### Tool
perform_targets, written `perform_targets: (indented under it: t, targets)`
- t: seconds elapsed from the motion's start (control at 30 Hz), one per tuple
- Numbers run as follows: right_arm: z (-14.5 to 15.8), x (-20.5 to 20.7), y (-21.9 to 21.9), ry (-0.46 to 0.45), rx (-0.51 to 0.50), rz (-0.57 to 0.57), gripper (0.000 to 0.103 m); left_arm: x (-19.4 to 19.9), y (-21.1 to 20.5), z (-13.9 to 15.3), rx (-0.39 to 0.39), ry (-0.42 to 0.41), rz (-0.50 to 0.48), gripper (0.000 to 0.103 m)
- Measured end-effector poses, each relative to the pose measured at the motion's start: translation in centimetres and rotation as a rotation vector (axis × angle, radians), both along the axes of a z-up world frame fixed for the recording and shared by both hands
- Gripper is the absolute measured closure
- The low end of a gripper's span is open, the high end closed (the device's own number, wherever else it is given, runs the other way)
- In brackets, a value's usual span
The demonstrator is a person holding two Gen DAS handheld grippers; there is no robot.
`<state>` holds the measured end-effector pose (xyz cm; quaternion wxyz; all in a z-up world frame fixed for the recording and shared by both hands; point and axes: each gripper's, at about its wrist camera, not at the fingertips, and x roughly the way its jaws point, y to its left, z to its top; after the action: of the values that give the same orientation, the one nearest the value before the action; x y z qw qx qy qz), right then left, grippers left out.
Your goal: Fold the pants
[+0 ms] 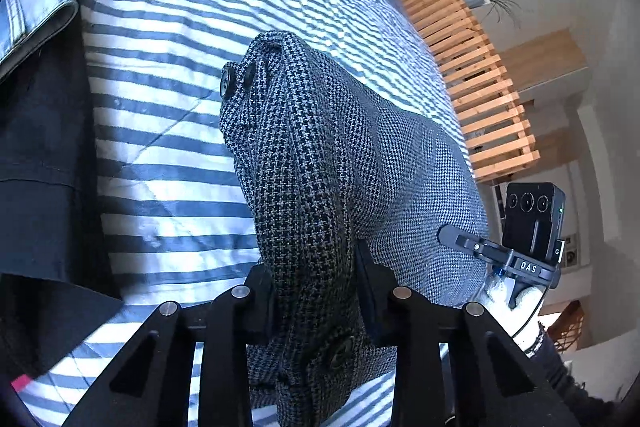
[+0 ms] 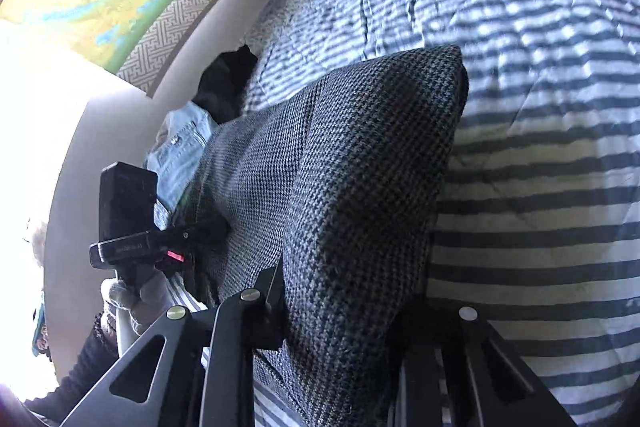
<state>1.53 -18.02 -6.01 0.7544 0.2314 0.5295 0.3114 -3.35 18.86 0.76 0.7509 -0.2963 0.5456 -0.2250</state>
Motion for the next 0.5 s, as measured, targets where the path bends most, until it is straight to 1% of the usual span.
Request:
perform_targets:
  t: [0.07,0.13,0.2,0.23,0.27,0.3,0.33,0.4,0.47,0.5]
  targets:
    - [1.1,0.0,-0.5,-0.023,-0.022,-0.005,0.081,0.2,-0.7,0.8,0.009,-0.030,-0.018,0.070]
    - [1.0,0.3,-1.3,-0.007,-0.031,-0.029,0.081,0.7,-1.5,0.3,0.012,-0.008,-0.029,0.070]
    - [0.3,0.6,-1.7,0.017,-0.042,-0.046,0.082,1.4,-2.4,-0.8,0.060,0.007,-0.043,0.069]
    - [-0.4,0.9,-1.7,0.032,-0.055,-0.050,0.082,1.8,-2.9,-1.8,0.086,0.025,-0.042,0.065]
    - [-1.2,1.1,-1.4,0.048,-0.077,-0.054,0.082,2.1,-3.1,-2.7,0.092,0.047,-0.029,0.062]
    - [-1.9,1.3,-1.2,0.059,-0.095,-0.062,0.082,2.2,-3.1,-3.0,0.091,0.057,-0.020,0.051]
    - [-2.2,1.3,-1.3,0.063,-0.095,-0.066,0.082,2.4,-2.7,-3.3,0.087,0.072,0.002,0.038]
    - [-2.6,1.5,-1.5,0.071,-0.075,-0.066,0.081,2.5,-2.4,-3.6,0.117,0.072,0.016,0.026]
    - [-2.6,1.7,-1.7,0.079,-0.086,-0.060,0.077,2.6,-2.3,-3.8,0.120,0.077,0.003,0.024]
    - [-2.7,1.7,-1.9,0.082,-0.110,-0.060,0.068,2.6,-2.2,-4.0,0.112,0.081,-0.002,0.024]
